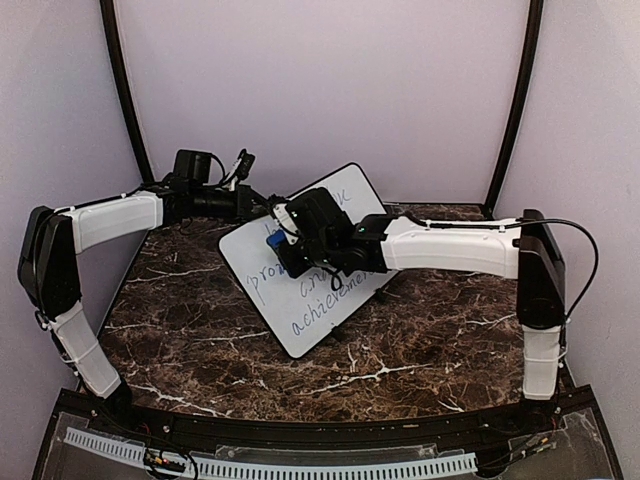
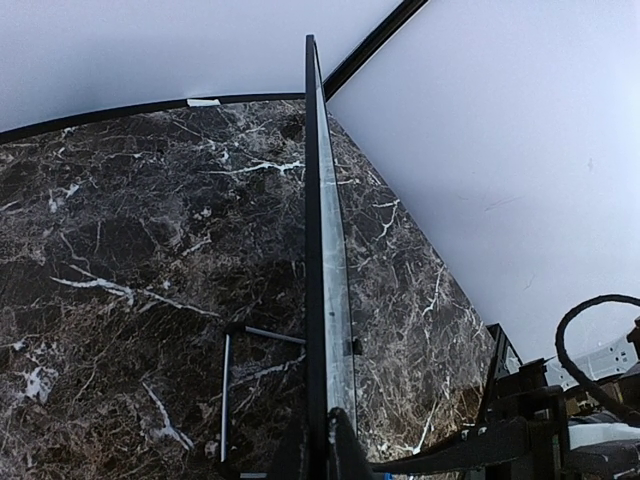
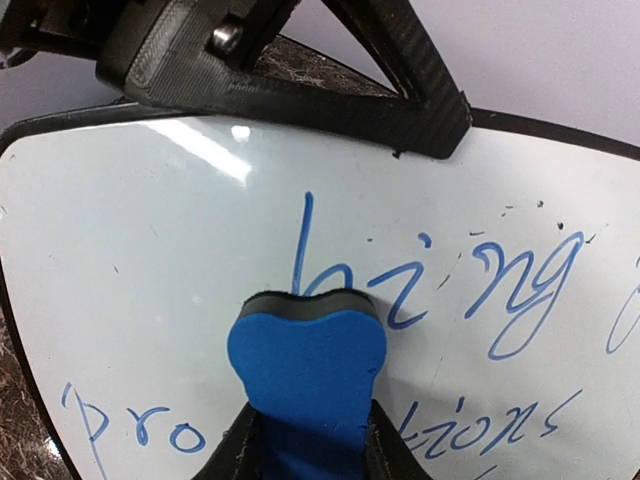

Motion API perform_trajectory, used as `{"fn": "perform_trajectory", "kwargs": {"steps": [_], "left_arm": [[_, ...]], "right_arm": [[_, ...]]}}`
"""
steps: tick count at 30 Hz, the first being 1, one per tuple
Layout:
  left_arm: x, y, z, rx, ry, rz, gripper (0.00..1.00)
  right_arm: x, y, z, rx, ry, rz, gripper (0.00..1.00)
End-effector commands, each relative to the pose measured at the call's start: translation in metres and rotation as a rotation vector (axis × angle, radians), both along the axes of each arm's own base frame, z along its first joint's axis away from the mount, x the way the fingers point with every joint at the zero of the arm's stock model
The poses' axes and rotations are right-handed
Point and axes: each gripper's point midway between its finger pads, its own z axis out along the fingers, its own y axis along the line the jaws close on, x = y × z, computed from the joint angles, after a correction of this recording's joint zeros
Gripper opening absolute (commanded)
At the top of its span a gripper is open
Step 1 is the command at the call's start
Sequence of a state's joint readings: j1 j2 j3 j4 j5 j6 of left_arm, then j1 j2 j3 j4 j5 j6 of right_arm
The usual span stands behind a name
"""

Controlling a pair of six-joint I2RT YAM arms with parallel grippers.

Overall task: Erase the whiteboard
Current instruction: Erase the whiteboard at the center of the board.

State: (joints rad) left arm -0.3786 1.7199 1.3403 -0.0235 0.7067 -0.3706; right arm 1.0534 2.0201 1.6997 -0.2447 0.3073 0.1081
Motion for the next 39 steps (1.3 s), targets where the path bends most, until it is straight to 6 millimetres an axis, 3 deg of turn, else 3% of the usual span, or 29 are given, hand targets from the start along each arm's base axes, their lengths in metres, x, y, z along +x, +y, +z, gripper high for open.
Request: {"fn": "perform_trajectory", "kwargs": {"steps": [1,9,14,21,28,39], "left_arm": [[-0.016,-0.003,0.02,-0.019,-0.041,-0.04,0.0],[-0.016,-0.003,0.019,-0.018,-0.04,-0.038,0.0],[-0.016,-0.003,0.02,-0.019,-0.041,-0.04,0.0],[-0.016,-0.003,0.019,-0.016,-0.041,-0.04,0.0],[-0.016,-0.003,0.02,-0.014,-0.046,-0.037,0.0],[-0.016,-0.002,0.021,-0.015,-0.048,-0.036,0.0]], "right_arm": [[-0.005,-0.018,-0.02,-0.048,0.044,-0.02,0.29],[-0.01,-0.011,-0.008,-0.052,0.027,-0.002,0.29],[0.005,0.005,0.013,-0.032,-0.019,-0.006,0.29],[0.022,0.019,0.027,-0.024,-0.042,0.004,0.29],[0.015,0.013,0.013,-0.04,-0.005,0.013,0.29],[-0.009,-0.022,-0.019,-0.091,0.085,-0.001,0.29]]}}
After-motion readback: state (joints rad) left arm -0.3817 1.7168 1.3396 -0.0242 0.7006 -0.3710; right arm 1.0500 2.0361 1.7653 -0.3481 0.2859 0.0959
